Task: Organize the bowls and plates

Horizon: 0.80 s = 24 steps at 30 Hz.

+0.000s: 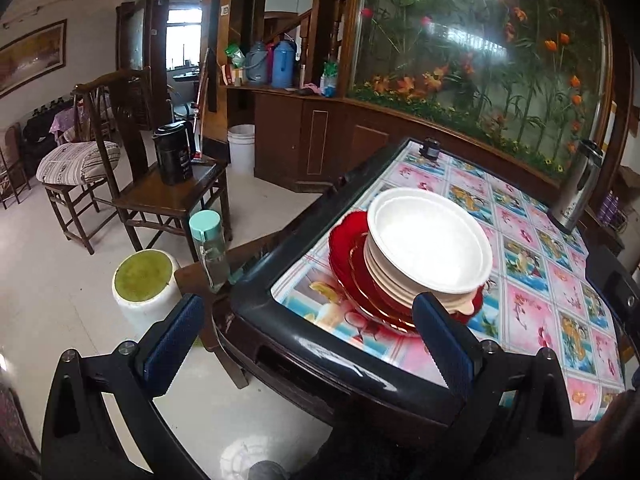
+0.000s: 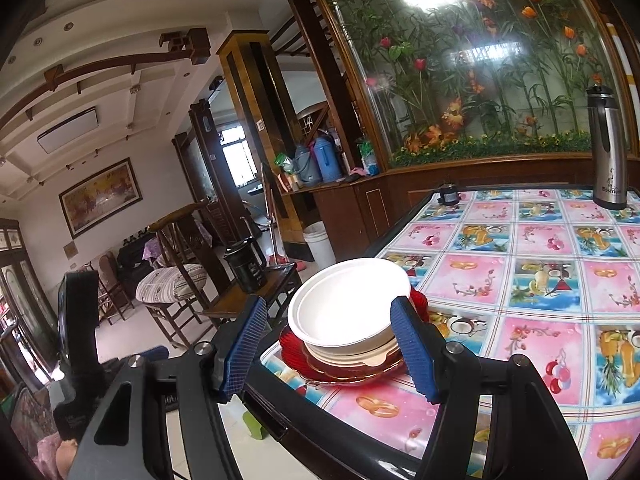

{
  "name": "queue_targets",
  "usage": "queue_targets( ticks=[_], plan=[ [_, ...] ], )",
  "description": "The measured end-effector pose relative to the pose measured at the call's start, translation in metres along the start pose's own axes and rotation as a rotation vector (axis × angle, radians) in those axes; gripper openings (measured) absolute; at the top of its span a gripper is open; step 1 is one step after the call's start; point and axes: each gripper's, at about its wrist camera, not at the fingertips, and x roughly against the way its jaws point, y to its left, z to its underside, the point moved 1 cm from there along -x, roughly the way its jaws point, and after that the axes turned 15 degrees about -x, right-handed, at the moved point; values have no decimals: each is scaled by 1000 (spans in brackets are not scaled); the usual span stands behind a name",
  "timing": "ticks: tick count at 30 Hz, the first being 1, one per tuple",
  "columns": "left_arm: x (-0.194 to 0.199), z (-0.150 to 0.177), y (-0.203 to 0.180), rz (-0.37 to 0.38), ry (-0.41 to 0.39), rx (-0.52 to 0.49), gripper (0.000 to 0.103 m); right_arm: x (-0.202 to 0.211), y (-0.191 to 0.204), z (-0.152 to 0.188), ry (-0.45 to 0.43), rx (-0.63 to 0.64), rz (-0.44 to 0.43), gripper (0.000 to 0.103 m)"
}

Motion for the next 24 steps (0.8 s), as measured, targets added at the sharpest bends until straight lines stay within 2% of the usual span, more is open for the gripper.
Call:
queue_targets(
  ticks=[9,16,24],
  plan=[
    [-17,-13,1,-72,-29,-32,103,-21,-8,-5,30,-44,9,67],
    [-34,-17,-7,-70,34,-72,103,-39,-22,-9,69,-97,28,67],
    [-37,-23,-15,-42,34,-89,103,-50,-26,-7,87,-104,35,67]
  ],
)
